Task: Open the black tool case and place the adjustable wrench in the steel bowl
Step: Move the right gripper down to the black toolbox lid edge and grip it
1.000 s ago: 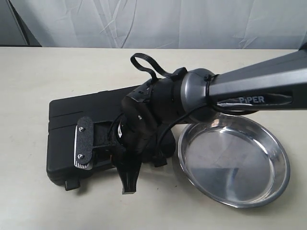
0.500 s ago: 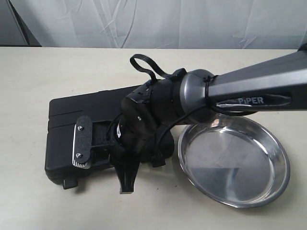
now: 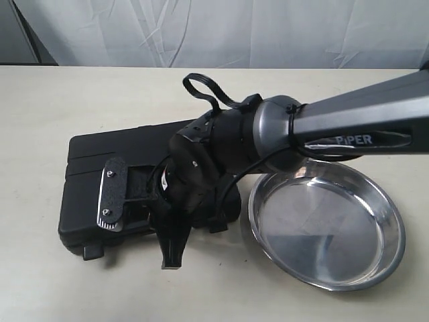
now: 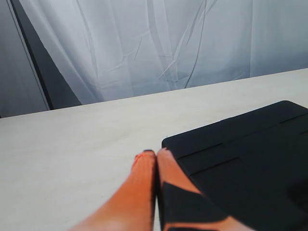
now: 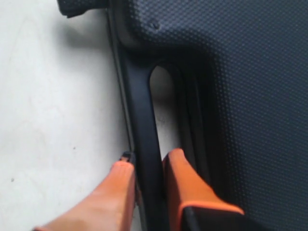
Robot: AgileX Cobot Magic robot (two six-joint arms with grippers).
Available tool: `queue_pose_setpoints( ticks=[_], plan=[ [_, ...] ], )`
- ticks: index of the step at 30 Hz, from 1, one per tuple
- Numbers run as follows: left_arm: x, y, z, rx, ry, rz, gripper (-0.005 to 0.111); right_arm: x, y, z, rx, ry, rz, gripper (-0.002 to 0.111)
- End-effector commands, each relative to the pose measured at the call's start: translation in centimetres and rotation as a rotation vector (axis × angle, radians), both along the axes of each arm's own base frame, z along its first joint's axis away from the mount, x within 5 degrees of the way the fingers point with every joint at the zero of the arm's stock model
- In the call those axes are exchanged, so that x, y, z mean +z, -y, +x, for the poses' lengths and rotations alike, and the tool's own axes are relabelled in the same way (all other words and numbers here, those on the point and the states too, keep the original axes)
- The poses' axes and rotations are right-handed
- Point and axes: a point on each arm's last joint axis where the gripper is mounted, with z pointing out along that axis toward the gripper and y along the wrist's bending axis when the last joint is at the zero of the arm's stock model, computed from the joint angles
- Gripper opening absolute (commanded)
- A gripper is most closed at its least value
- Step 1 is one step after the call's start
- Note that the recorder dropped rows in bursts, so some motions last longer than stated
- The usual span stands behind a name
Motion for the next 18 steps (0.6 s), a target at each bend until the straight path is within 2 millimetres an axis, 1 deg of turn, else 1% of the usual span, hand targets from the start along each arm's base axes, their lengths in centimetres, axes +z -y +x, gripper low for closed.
queue_pose_setpoints(
  ticks=[1, 13, 18],
  plan=[
    [0.10, 0.01, 0.02, -0.001, 0.004, -0.003, 0.000, 0.80, -0.24, 0.20, -0.078, -0.008, 0.067, 0.001],
    [0.10, 0.01, 0.02, -0.001, 0.004, -0.003, 0.000, 0.52, 0.06, -0.09, -0.086, -0.047, 0.029, -0.001],
    [0.10, 0.01, 0.02, -0.001, 0.004, -0.003, 0.000, 1.37, 0.18, -0.19, -0.083, -0.039, 0.039, -0.001]
  ],
)
